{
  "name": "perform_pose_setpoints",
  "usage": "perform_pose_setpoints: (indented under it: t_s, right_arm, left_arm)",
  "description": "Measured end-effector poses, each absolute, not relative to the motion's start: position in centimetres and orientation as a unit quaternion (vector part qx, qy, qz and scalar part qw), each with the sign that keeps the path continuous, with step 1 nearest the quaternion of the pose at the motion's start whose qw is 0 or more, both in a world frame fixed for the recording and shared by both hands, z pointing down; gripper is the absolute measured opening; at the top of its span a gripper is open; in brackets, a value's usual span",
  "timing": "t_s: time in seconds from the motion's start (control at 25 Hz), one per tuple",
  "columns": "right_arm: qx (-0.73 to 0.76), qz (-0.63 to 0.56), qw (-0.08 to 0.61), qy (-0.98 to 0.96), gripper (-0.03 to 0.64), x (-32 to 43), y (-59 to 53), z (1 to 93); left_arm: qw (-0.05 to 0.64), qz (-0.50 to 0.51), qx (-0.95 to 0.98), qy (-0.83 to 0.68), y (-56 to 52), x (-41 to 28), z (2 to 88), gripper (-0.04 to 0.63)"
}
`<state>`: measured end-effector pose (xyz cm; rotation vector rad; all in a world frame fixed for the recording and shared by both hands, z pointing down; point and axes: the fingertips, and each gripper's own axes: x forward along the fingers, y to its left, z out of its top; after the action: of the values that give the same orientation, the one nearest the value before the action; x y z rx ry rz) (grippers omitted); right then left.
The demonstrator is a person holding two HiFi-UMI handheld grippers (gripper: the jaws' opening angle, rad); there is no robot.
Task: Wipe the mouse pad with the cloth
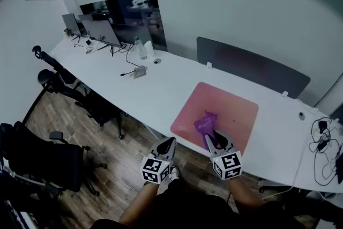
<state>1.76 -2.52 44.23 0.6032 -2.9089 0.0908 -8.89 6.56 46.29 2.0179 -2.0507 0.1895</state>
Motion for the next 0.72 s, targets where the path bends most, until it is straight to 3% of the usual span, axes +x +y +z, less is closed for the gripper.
perform_pose_setpoints:
  t_s: [0.72]
  right_arm:
    - [0.304, 0.068, 0.138, -0.94, 0.091, -5.1, -11.3, 47.8]
  left_arm:
    - [0.151, 0.074, 0.755, -0.634, -3.8, -18.0, 48.6, 0.021]
